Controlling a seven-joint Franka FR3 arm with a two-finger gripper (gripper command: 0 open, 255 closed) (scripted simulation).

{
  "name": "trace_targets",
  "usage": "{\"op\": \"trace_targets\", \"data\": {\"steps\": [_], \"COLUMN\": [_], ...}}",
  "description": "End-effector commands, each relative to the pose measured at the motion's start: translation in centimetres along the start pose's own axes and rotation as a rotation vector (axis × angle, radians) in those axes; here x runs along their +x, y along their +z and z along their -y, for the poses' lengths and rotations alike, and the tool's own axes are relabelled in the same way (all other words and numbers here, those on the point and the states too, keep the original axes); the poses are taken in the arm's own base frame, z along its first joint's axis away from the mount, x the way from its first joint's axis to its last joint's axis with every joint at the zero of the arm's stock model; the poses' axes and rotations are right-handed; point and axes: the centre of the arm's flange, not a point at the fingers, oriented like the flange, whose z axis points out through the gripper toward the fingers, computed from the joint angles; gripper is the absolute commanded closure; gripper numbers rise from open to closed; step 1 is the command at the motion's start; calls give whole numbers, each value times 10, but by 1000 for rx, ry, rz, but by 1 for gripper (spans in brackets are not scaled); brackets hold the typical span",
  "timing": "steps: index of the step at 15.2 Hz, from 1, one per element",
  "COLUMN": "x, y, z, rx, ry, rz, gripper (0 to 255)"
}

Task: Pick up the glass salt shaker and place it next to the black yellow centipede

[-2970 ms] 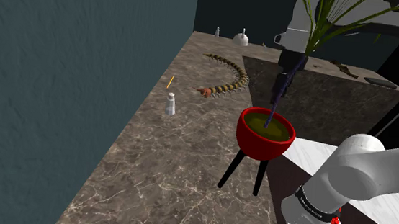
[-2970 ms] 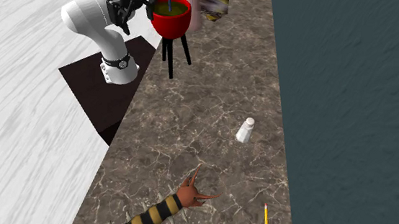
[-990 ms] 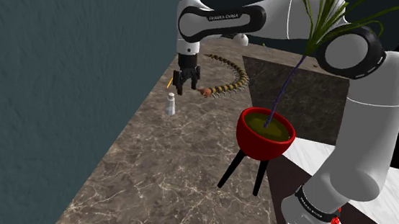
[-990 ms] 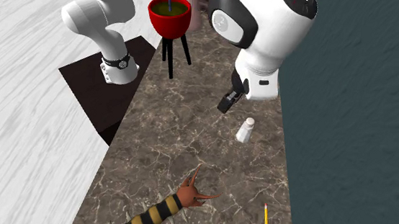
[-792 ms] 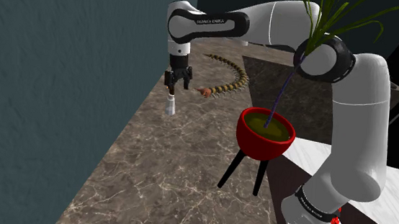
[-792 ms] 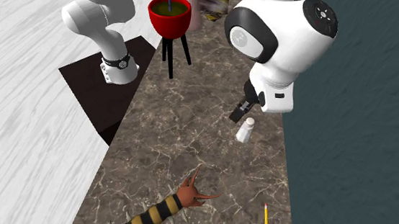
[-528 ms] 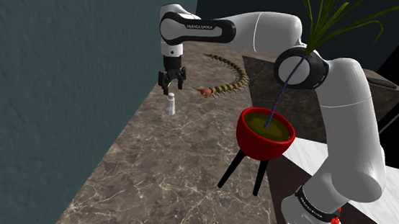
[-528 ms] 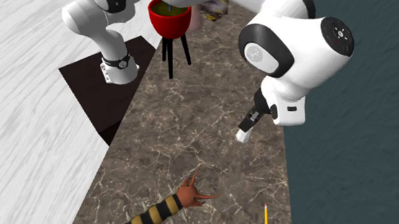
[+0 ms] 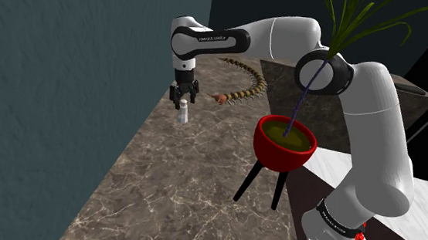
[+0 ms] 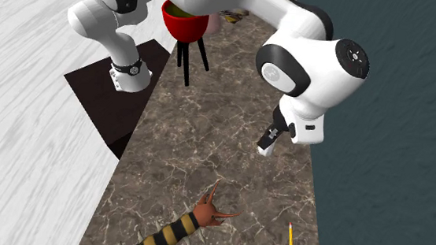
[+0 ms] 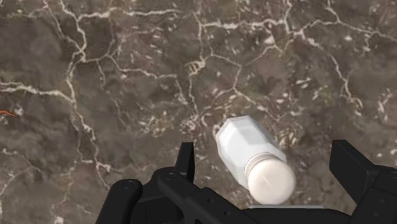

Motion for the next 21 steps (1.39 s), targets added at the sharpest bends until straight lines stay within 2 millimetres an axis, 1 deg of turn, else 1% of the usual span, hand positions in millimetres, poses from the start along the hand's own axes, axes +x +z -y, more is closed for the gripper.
{"op": "trace_targets", "data": {"steps": [1, 6, 7, 16, 21], "x": [0, 0, 0, 0, -6], "y": [2, 2, 2, 2, -23], "z": [0, 0, 0, 0, 2], "rx": [0, 0, 0, 0, 0], "ry": [0, 0, 0, 0, 0], "rz": [0, 0, 0, 0, 0], "gripper": [0, 0, 255, 255, 255]}}
